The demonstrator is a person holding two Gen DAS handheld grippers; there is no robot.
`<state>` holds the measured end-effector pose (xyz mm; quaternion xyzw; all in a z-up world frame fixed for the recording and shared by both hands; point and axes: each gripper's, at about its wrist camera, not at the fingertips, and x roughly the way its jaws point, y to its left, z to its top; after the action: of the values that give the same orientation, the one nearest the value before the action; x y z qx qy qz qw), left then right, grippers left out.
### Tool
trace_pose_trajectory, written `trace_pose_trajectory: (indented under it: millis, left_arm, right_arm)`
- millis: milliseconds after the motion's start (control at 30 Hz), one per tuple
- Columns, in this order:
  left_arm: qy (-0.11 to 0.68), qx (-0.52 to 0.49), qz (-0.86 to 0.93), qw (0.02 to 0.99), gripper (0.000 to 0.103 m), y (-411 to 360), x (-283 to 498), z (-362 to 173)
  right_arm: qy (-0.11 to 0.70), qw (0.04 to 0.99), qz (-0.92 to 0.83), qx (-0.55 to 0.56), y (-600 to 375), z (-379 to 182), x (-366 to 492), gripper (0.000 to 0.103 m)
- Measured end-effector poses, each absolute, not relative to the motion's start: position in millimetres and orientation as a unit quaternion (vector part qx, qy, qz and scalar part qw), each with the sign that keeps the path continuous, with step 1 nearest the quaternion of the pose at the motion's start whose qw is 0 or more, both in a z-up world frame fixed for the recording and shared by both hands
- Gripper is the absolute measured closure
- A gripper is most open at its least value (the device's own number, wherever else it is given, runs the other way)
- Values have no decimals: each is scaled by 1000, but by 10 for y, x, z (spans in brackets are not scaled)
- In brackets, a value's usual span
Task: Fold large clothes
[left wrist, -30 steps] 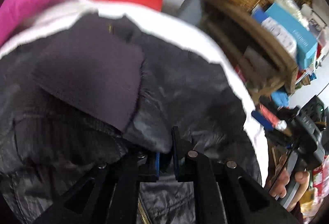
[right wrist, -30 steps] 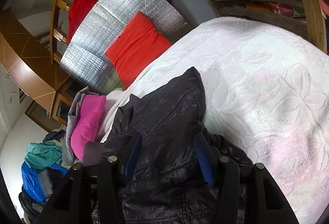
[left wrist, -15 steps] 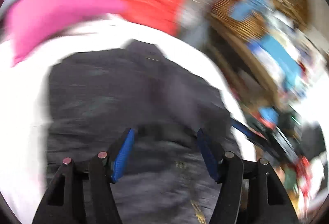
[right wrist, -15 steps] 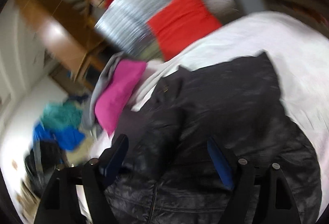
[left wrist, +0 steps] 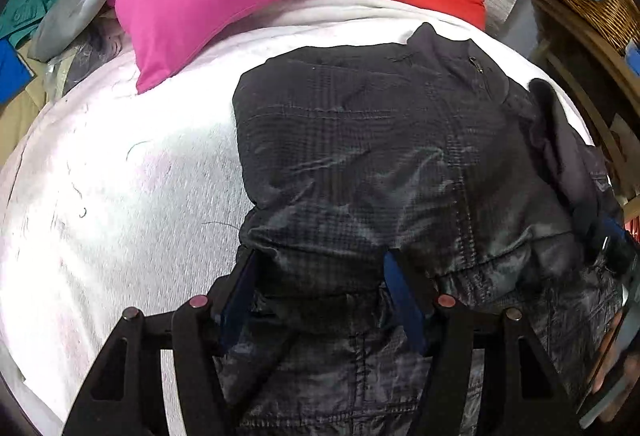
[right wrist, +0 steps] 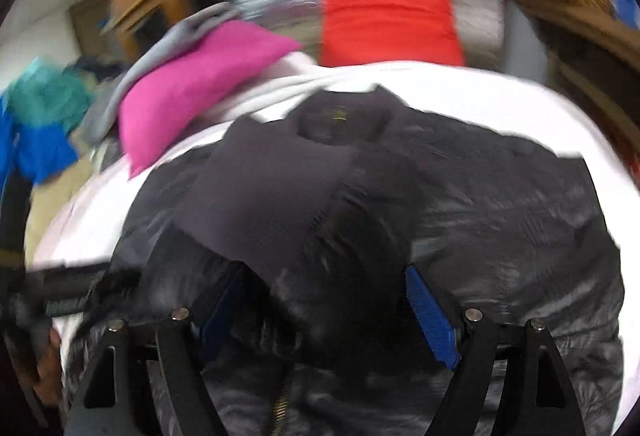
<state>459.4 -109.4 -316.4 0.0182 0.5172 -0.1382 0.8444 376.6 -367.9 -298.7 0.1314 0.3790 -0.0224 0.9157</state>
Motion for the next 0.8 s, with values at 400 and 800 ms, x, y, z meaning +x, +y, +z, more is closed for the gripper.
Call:
trace_pose_trajectory:
  millis: [400, 800]
  left_arm:
    - [501, 72, -111, 855, 28, -1268, 4654, -3215]
    - [542, -26, -94, 834, 10, -1047, 4864, -3412]
  right_arm:
    - [287, 812, -6, 509, -5328, -3313, 3339, 21]
    - [295, 798, -39, 524, -5429, -3586, 3551, 90]
